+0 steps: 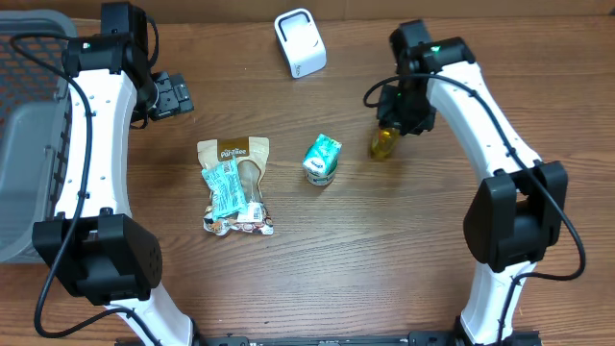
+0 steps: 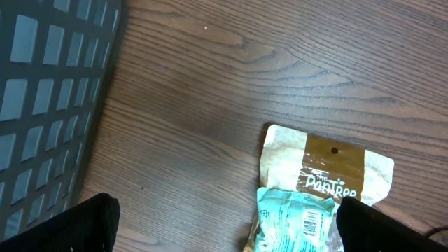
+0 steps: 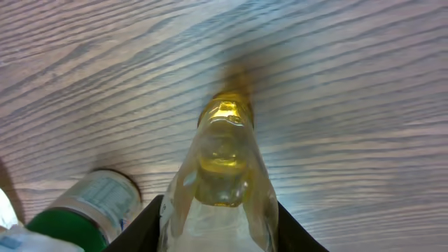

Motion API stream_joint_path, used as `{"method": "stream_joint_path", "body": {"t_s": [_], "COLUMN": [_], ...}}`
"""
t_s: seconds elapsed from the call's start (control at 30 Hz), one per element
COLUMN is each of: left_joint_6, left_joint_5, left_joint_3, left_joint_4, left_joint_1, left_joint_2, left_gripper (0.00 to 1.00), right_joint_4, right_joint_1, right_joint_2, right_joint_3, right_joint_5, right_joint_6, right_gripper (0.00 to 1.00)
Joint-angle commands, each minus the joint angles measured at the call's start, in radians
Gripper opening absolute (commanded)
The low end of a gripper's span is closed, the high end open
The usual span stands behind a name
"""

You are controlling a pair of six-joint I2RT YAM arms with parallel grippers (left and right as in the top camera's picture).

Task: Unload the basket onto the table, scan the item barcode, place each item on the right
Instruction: 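Lift the oil bottle and tilt it toward the scanner with right gripper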

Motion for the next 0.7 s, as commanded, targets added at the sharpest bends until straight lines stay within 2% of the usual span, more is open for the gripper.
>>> {"method": "stream_joint_path", "body": {"t_s": [0.0,0.1,0.17,0.3,0.53,0.67], "left_joint_6": [0.011,0.011,0.011,0.011,0.011,0.011], "left_joint_5": [0.002,0.002,0.002,0.002,0.002,0.002], "left_joint_3": [0.018,0.018,0.018,0.018,0.018,0.018], "left_joint_4": [0.001,0.001,0.001,0.001,0.001,0.001], "left_joint_1": [-0.008,-0.008,-0.008,-0.008,-0.008,-0.008], "left_joint_2": [-0.005,-0.005,-0.005,-0.005,-0.005,-0.005], "left_gripper": [1.00,1.00,1.00,1.00,1.00,0.99], "right_joint_4": [-0.003,-0.006,-0.016,-0.109,-0.293,-0.282], "right_joint_1": [-0.041,-0.109,-0.153,-0.272,-0.264,-0.212], "right_joint_2": [-0.164,-0.301,-0.359,-0.459,-0.457,-0.457], "right_joint_3": [-0.001,-0.001,-0.001,-0.001,-0.013,-0.040], "right_joint_5": [-0.076,-0.275,-0.386,-0.675,-0.817,-0.839], "right_joint_6": [-0.051,-0.135,-0.166,-0.316,-0.534,-0.543], "right_gripper": [0.33,0.32,0.28,0.24,0.24,0.24]}}
